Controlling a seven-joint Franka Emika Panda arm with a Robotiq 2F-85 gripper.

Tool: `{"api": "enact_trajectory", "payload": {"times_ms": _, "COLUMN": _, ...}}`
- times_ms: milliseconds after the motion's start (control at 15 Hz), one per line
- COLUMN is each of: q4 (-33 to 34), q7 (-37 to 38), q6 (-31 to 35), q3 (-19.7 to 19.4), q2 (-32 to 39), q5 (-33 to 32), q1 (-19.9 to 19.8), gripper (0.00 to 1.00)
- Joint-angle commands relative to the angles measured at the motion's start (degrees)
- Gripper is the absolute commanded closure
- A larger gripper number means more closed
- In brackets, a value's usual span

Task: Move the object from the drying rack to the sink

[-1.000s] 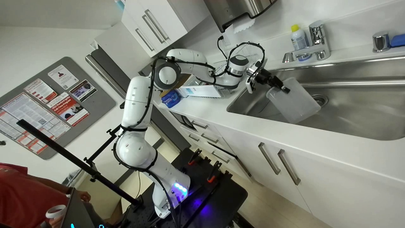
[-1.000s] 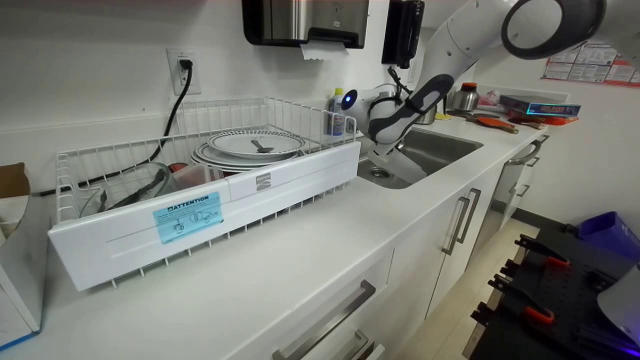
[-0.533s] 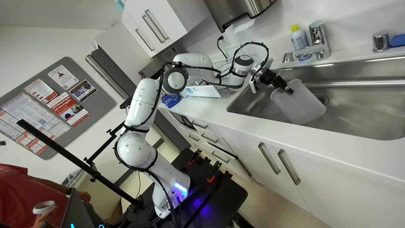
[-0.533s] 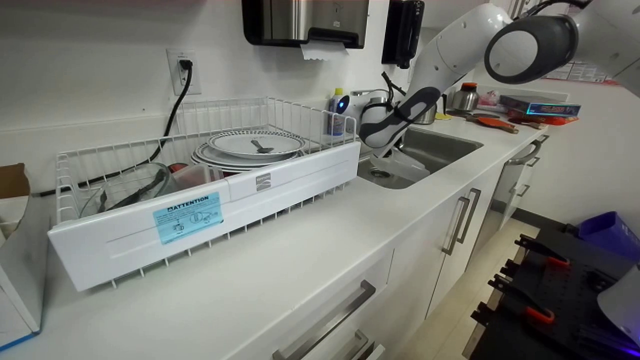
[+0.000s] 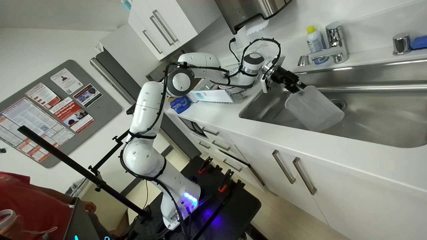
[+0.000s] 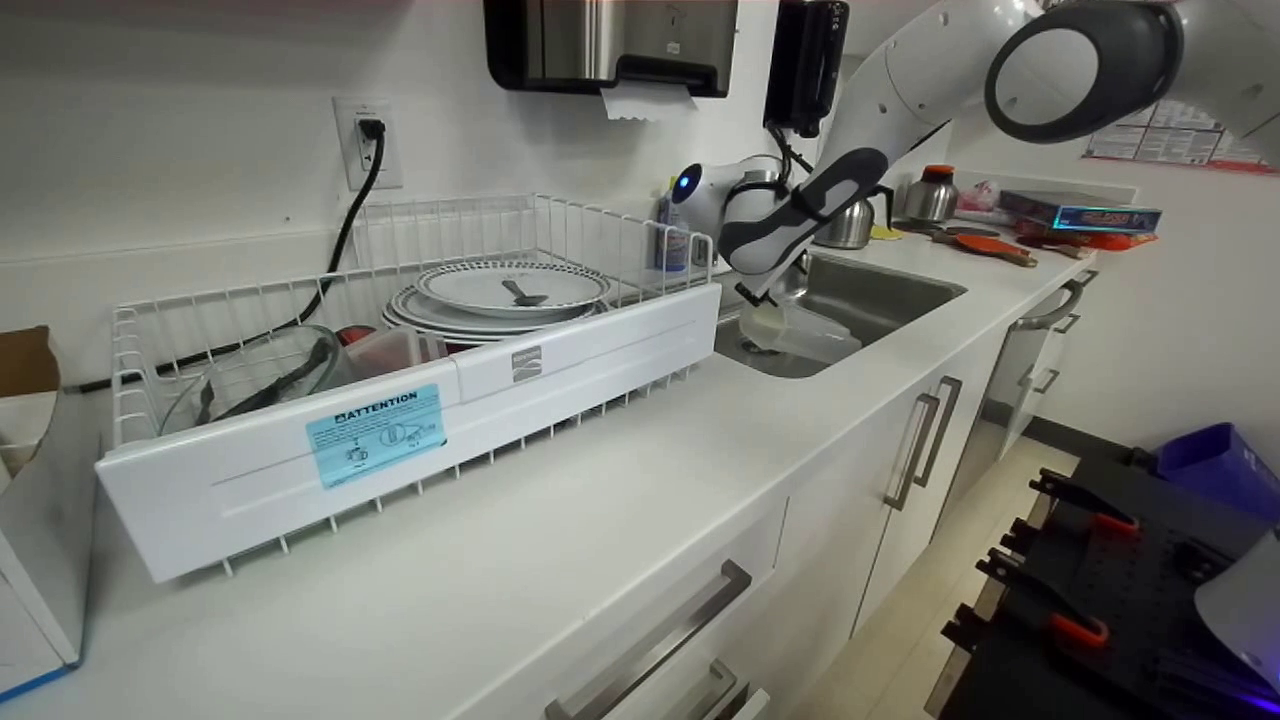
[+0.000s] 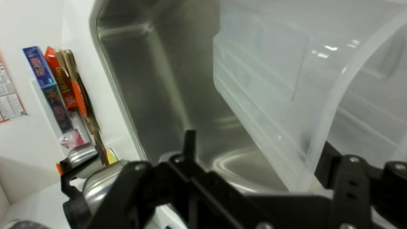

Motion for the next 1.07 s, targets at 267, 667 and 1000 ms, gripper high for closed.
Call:
{"api": "enact_trajectory", "payload": {"times_ms": 267, "q4": -22.5, "q7": -12.9, "q6": 15.1, "q3": 2.3, "q2": -21.5, "q5": 7.5, "q1": -2.8, "gripper": 0.00}}
{"api": "enact_trajectory", "payload": {"times_ms": 667, "q4": -37.0, "q7": -29.8, "q6": 23.6, "q3": 2.9, "q2": -34.7, "q5": 17.8, "q1": -4.3, "gripper": 0.00}}
{"api": "enact_trajectory", "payload": {"times_ms": 1000, "q4": -45.0, "q7": -42.1, "q6": 27.7, "q3": 3.0, "q2": -42.7, "q5": 24.9, "q1": -4.9, "gripper": 0.00}}
